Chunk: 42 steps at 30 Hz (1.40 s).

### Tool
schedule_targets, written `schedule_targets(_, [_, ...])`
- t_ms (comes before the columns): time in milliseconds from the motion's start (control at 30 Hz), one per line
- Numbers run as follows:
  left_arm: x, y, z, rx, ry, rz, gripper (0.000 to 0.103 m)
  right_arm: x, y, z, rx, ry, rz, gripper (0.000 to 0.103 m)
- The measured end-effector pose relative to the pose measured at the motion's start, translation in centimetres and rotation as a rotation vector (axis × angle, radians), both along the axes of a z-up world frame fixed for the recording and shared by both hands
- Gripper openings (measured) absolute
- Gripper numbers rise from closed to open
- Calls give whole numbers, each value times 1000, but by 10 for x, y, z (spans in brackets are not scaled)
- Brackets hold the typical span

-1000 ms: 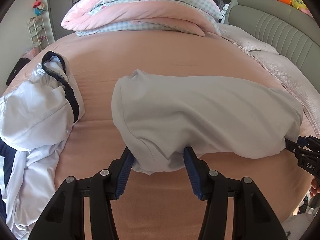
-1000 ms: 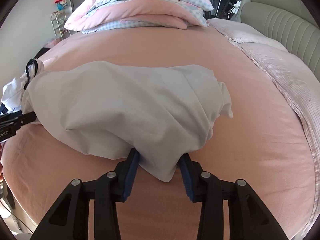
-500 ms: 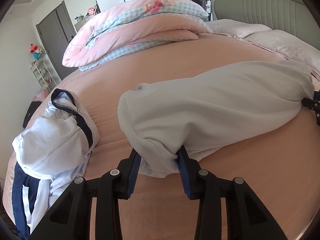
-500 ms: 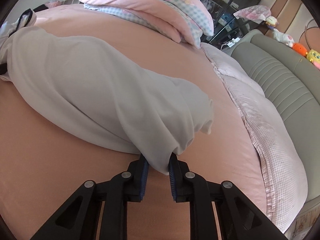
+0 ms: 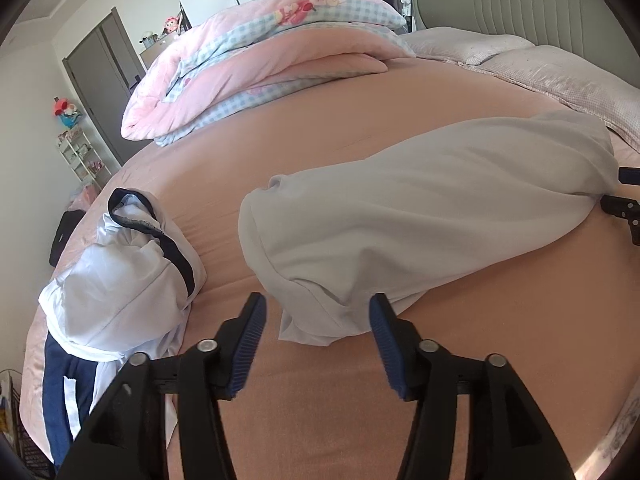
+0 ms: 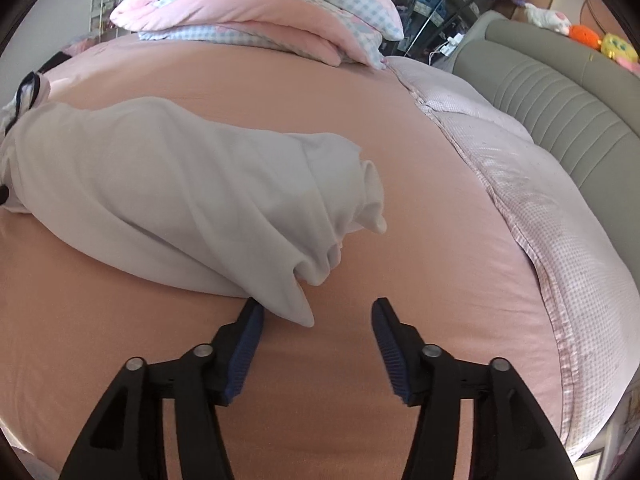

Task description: Fold clothes

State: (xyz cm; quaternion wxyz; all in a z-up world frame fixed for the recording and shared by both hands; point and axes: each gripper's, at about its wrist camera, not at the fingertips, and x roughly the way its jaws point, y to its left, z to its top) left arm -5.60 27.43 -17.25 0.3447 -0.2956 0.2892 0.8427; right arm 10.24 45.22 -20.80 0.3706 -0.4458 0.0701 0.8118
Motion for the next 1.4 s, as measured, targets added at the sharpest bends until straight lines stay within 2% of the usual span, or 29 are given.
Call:
schedule_targets(67, [1, -2, 7, 27, -2, 5, 79, 5, 2, 4, -31, 31, -17, 66])
schedule_targets(167, [2, 0, 15, 43, -20, 4, 82, 7, -2, 10, -47, 41, -24, 66])
schedule_targets(500, [-3, -5, 25, 112, -149, 62, 82, 11, -5, 27, -98, 86, -46, 67])
schedule_targets(700, [-8, -15, 26, 188, -277, 114, 82, 25, 5, 27, -233, 175, -109, 67])
schedule_targets(1000, [-10, -21, 19, 255, -394, 174, 82, 44, 6, 16, -431, 299, -175, 67])
schedule_targets(1167, [-11, -23, 11, 298, -470, 199, 82, 53, 13, 0, -606, 421, -219, 67])
schedule_targets(1400, [-10, -19, -3, 312, -553, 207, 82, 52, 12, -3, -637, 463, -231, 67])
